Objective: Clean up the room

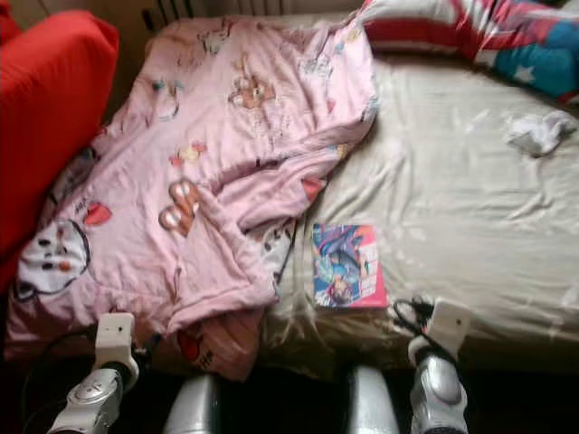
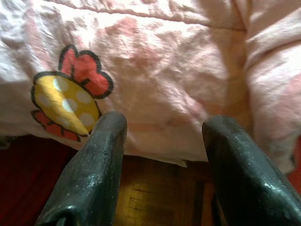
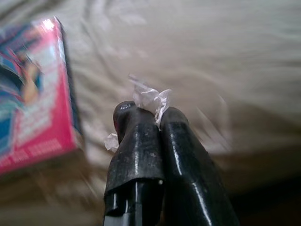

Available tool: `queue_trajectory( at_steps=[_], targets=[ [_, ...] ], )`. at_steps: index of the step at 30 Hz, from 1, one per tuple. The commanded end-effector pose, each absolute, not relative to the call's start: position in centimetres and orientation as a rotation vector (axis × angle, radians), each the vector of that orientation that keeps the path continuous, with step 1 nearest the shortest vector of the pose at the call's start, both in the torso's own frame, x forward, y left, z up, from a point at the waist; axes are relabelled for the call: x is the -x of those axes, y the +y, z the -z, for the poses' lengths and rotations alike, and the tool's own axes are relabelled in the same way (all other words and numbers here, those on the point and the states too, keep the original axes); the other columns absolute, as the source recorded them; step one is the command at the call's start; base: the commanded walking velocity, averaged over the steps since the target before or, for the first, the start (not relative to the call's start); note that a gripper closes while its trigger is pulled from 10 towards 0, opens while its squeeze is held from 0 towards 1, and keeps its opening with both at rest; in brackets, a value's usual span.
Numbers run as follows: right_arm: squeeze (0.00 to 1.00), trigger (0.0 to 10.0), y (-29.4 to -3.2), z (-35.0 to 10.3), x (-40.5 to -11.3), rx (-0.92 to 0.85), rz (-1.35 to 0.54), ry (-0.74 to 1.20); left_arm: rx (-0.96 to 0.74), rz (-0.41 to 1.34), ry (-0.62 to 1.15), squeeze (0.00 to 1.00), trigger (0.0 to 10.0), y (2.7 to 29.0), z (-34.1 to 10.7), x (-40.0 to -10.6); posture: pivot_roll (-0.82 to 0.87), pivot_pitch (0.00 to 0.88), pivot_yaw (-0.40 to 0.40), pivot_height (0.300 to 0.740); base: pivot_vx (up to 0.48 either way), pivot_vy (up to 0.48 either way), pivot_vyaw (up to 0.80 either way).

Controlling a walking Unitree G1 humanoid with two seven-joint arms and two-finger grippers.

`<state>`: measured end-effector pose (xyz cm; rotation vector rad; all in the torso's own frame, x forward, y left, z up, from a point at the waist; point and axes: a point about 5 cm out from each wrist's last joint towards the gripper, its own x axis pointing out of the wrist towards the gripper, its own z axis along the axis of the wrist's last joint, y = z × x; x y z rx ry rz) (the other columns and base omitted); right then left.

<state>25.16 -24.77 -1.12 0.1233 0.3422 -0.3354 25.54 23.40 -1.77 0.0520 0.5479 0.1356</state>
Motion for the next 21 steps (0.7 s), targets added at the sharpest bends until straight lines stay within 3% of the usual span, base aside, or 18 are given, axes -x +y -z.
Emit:
queue_trajectory(
  at_steps=[1,7,21],
  targets=[
    [0.0,10.0,-24.9,2.3,-24.0,-0.127,0.363,0.417,-0.045,-0.155,0.586,0.0,10.0,23.5,2.5,-25.0,-0.08,0.0,0.068,0.593,0.0,0.0,0.0],
    [0.0,10.0,-24.5,4.4,-21.9,-0.127,0.385,0.57,-0.048,-0.124,0.677,0.0,10.0,22.8,3.6,-24.5,-0.09,0.0,0.071,0.597,0.0,0.0,0.0],
    [0.0,10.0,-24.6,7.5,-17.0,-0.141,0.388,0.8,-0.013,-0.161,0.809,0.0,10.0,21.5,6.1,-21.6,-0.06,0.0,0.03,0.679,0.0,0.0,0.0]
  ],
)
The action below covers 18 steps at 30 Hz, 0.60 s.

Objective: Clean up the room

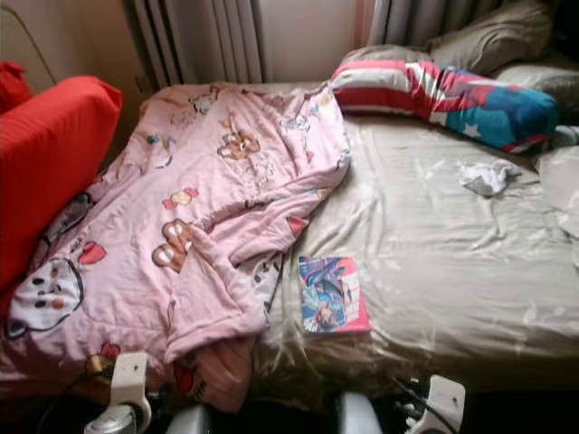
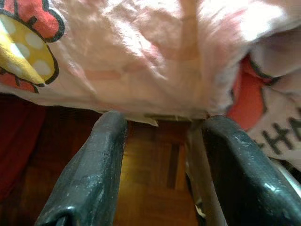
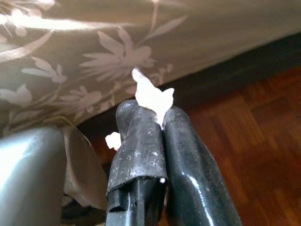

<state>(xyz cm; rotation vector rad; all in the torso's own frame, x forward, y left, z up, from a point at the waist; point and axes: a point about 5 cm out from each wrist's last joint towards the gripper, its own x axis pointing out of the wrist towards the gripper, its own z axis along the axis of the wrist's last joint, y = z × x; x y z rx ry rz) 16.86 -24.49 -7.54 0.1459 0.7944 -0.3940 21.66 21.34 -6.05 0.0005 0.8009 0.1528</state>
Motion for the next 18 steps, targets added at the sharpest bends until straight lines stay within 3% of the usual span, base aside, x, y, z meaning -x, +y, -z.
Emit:
queue_trajectory(
  at_steps=[1,7,12,18],
  targets=[
    [0.0,10.0,-24.7,7.6,-16.7,-0.143,0.386,0.806,-0.011,-0.16,0.816,0.0,10.0,21.4,6.2,-21.5,-0.07,0.0,0.03,0.689,0.0,0.0,0.0],
    [0.0,10.0,-24.6,8.1,-15.8,-0.174,0.395,0.839,-0.011,-0.172,0.831,0.0,10.0,21.8,6.3,-21.2,-0.1,0.0,0.012,0.721,0.0,0.0,0.0],
    [0.0,10.0,-23.8,8.7,-14.9,-0.168,0.334,0.913,-0.005,-0.177,0.848,0.0,10.0,22.2,6.4,-20.8,-0.09,0.0,-0.027,0.721,0.0,0.0,0.0],
    [0.0,10.0,-23.0,8.9,-14.8,-0.189,0.324,0.909,-0.002,-0.174,0.841,0.0,10.0,22.4,6.4,-20.9,-0.08,0.0,0.003,0.721,0.0,0.0,0.0]
  ],
)
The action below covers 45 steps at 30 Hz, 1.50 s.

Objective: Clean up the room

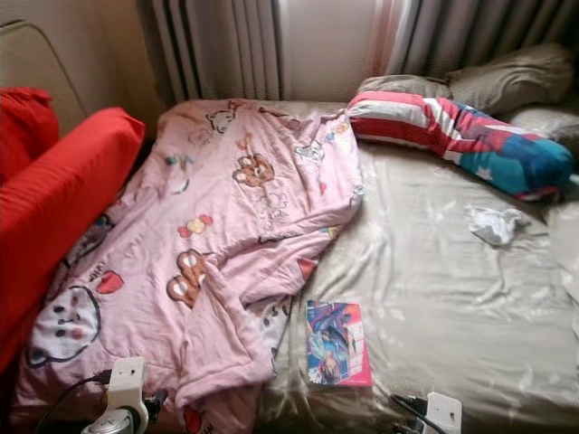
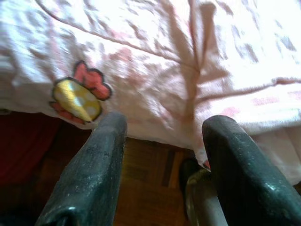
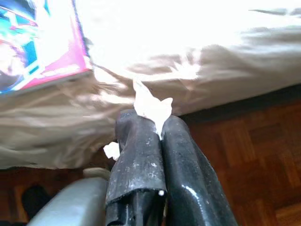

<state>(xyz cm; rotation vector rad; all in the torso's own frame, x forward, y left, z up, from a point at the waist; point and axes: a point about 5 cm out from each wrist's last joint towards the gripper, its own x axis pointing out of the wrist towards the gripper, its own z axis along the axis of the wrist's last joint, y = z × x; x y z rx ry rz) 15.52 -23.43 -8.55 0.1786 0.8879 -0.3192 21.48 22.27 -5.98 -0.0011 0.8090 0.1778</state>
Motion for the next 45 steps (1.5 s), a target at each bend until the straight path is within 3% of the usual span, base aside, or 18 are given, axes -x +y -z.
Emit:
queue_trajectory(
  at_steps=[1,19,30,45],
  targets=[
    [0.0,10.0,-22.8,9.0,-14.7,-0.193,0.324,0.907,-0.008,-0.164,0.84,0.0,10.0,22.4,6.3,-20.9,-0.08,0.0,0.006,0.721,0.0,0.0,0.0],
    [0.0,10.0,-21.6,9.7,-13.7,-0.208,0.305,0.953,-0.026,-0.125,0.863,0.0,10.0,22.6,6.4,-20.7,-0.11,0.0,0.059,0.721,0.0,0.0,0.0],
    [0.0,10.0,-21.8,9.9,-12.8,-0.207,0.319,0.959,-0.016,-0.158,0.943,0.0,10.0,24.3,7.5,-17.7,-0.13,0.0,0.07,0.721,0.0,0.0,0.0],
    [0.0,10.0,-22.7,9.7,-12.7,-0.188,0.318,0.959,0.001,-0.147,0.916,0.0,10.0,23.4,7.3,-18.6,-0.09,0.0,0.047,0.721,-0.155,0.0,0.0]
  ],
)
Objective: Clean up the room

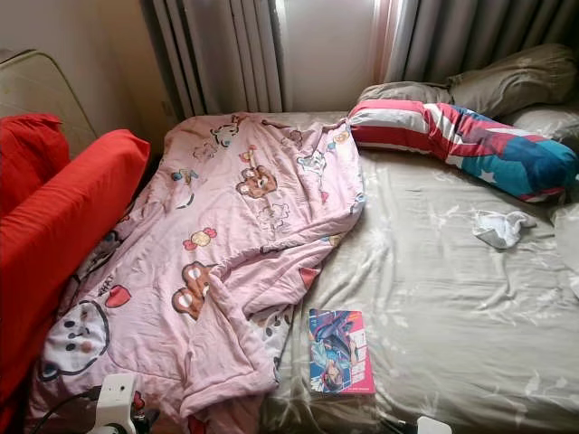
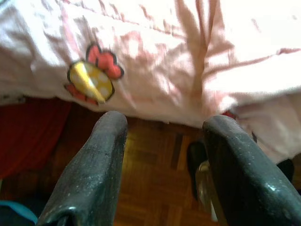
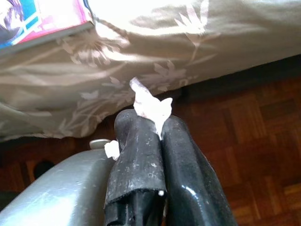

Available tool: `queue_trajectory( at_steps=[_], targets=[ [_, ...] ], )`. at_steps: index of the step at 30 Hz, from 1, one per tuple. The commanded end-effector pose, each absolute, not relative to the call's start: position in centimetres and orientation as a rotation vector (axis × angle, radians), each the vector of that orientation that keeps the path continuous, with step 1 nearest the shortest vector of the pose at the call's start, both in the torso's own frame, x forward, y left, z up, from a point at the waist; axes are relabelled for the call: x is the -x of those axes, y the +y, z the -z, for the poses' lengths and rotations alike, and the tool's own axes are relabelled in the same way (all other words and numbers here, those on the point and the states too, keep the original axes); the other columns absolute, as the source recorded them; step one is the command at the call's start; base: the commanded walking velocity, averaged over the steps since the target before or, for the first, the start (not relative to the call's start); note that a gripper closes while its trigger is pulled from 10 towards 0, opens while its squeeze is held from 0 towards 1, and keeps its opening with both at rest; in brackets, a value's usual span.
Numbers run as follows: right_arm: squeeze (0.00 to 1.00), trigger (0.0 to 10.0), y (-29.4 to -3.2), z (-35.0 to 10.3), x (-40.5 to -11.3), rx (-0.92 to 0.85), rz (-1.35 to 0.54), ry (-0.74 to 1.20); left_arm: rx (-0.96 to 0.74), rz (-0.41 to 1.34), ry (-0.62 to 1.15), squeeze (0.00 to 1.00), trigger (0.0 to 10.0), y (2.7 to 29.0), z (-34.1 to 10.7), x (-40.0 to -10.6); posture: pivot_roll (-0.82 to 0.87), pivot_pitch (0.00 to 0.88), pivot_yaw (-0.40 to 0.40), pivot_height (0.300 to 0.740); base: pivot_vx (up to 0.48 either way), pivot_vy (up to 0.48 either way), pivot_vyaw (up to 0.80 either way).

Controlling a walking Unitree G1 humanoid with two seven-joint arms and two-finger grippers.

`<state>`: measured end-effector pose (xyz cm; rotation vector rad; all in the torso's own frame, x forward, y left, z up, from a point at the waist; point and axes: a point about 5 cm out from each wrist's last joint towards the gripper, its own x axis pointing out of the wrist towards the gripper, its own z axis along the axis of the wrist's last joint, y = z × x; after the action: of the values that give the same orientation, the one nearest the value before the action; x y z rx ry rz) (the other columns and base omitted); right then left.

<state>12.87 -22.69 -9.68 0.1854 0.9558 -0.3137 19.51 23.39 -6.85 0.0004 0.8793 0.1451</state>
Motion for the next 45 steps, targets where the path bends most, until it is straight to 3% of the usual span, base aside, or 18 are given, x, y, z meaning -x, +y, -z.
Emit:
queue_trajectory(
  at_steps=[1,45],
  targets=[
    [0.0,10.0,-22.7,9.8,-12.7,-0.187,0.318,0.961,0.0,-0.145,0.919,0.0,10.0,23.4,7.4,-18.6,-0.09,0.0,0.047,0.721,-0.277,0.0,0.0],
    [0.0,10.0,-22.4,9.8,-13.1,-0.183,0.34,0.982,-0.015,-0.139,0.929,0.0,10.0,24.4,7.2,-18.3,-0.11,0.0,0.058,0.721,-0.283,0.0,0.0]
  ],
)
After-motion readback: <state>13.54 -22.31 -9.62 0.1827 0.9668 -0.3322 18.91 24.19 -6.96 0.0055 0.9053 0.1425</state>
